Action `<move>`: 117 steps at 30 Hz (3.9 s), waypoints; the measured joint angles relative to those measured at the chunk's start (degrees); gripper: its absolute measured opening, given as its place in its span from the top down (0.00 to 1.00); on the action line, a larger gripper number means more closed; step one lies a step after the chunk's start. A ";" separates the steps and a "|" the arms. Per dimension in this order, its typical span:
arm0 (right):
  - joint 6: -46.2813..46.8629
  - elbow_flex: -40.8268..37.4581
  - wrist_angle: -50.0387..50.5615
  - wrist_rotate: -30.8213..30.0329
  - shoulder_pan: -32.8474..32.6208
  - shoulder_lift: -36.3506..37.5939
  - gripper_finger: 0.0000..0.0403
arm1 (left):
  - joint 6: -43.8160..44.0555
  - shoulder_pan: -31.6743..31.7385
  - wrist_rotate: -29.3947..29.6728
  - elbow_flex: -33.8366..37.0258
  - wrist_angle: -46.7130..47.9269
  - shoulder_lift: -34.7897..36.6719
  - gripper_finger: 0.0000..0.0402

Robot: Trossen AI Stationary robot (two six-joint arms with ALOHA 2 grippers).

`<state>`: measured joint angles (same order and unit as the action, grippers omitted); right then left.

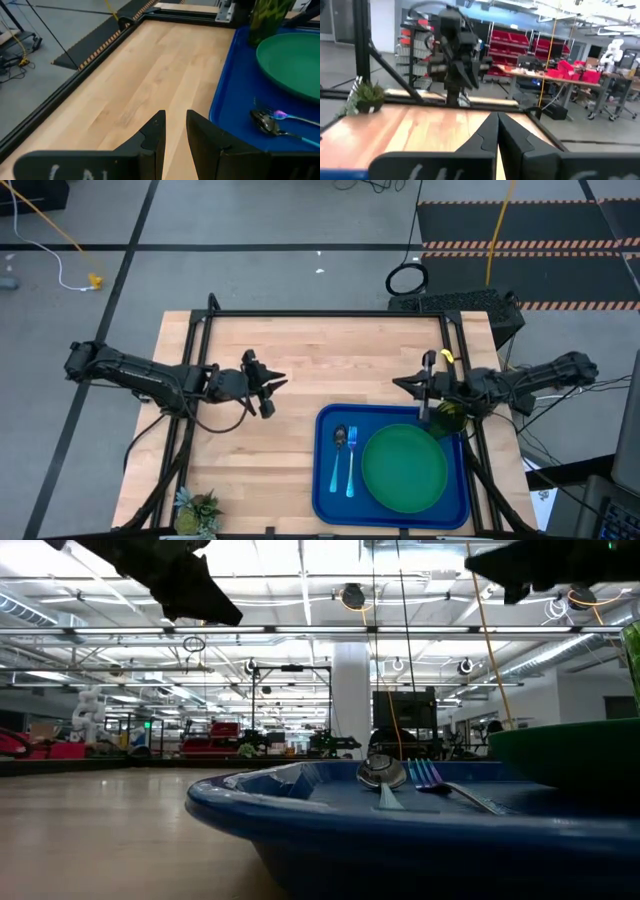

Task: Pick and place plate/cup/fork/spoon on tray
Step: Return to Home Position

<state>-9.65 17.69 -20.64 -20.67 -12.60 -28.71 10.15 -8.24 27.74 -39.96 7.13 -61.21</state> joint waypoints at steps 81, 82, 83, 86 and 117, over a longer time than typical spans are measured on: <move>7.63 -15.56 18.21 17.94 11.19 28.65 1.00 | 1.97 -0.14 -0.93 0.06 1.25 0.26 0.80; 7.93 -15.56 18.42 17.97 11.19 28.65 1.00 | 1.97 -0.14 -0.93 0.06 1.25 0.26 0.80; 8.23 -15.58 18.56 17.97 11.19 28.65 1.00 | 1.97 -0.14 -0.94 0.06 1.25 0.26 0.80; 9.01 -15.60 18.45 17.97 11.19 28.65 1.00 | 1.82 -0.14 -1.67 0.06 1.25 0.26 0.80; 13.44 -15.67 19.50 14.01 11.17 28.68 1.00 | 1.60 -0.14 -1.98 0.04 1.23 0.26 0.80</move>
<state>3.79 2.02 -1.14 -6.66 -1.43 -0.03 11.75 -8.38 25.76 -39.92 8.36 -60.95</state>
